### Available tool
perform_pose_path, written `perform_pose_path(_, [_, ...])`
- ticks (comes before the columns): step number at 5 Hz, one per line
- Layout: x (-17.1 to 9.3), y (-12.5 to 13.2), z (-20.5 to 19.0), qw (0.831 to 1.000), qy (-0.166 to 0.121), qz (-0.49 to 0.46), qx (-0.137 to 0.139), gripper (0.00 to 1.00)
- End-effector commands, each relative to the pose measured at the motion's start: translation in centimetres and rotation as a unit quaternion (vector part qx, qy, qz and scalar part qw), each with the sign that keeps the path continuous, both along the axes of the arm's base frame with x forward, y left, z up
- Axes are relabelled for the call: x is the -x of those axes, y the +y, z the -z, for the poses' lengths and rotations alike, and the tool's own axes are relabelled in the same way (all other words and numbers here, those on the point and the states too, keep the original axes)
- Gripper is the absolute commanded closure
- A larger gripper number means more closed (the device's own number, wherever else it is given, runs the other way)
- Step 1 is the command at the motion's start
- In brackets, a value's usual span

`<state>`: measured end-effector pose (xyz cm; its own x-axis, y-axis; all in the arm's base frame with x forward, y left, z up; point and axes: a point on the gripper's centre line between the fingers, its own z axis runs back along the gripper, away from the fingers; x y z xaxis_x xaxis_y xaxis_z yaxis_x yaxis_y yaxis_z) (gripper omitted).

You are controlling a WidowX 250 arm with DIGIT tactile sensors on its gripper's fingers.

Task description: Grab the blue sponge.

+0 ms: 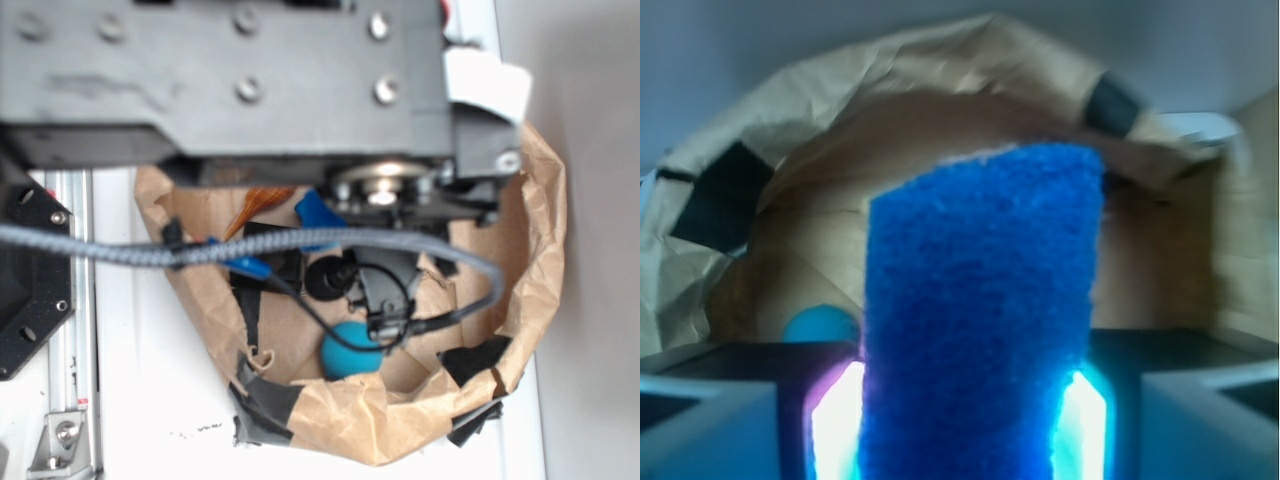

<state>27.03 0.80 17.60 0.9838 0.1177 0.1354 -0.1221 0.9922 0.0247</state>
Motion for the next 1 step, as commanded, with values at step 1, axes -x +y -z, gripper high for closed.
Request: perform_pose_path(1, [2.58,0.32,-3.06,0.999,-0.032,-0.015,-0.034,1.0])
